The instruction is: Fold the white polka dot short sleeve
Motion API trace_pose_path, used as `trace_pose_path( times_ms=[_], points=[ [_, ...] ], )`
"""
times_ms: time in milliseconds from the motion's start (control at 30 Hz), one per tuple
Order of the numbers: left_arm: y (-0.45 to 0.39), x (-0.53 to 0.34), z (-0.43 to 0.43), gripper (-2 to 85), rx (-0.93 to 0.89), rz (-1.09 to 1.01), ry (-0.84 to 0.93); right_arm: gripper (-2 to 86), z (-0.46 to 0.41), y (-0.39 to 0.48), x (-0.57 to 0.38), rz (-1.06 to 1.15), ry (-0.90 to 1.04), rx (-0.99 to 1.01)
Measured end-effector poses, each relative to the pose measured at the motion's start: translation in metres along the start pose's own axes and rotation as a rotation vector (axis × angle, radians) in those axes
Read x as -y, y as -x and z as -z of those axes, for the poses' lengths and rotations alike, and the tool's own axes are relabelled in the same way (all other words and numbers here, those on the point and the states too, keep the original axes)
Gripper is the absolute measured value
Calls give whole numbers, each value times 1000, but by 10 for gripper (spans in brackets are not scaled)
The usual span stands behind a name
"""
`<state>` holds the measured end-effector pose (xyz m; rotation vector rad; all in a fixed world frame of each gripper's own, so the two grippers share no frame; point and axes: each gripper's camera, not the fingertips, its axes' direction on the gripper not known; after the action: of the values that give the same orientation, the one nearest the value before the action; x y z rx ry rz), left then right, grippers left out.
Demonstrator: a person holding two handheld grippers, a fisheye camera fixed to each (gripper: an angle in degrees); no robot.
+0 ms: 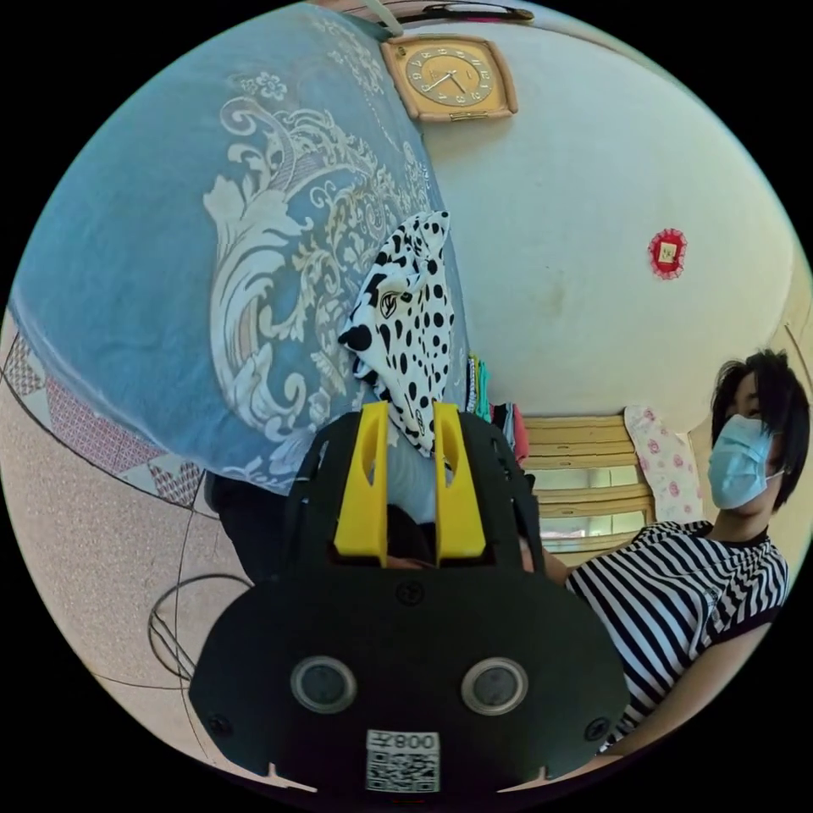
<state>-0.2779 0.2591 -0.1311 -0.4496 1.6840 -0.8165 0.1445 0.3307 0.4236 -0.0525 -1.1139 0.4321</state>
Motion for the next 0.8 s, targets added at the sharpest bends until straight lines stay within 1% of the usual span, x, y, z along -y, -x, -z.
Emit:
trace_pose_path(
  times_ms=[100,167,300,400,567,700,800],
  points=[
    [3,-1,4,88,-16,26,31,66,1,4,-5,4,36,-17],
    [7,0,8,91,-60,51,36,51,6,8,-9,-1,36,-7],
    [10,4,18,96,-121,75,16,32,26,26,-22,35,-3,205],
    [13,10,26,107,-186,87,-5,27,38,47,-27,75,-7,228],
    [25,18,44,120,-313,151,-112,25,46,62,-36,79,-26,286],
    [31,23,56,119,-348,187,-167,25,48,73,-46,79,-37,324],
    [37,28,70,115,-358,215,-242,24,50,79,-54,79,-41,318]
  ],
)
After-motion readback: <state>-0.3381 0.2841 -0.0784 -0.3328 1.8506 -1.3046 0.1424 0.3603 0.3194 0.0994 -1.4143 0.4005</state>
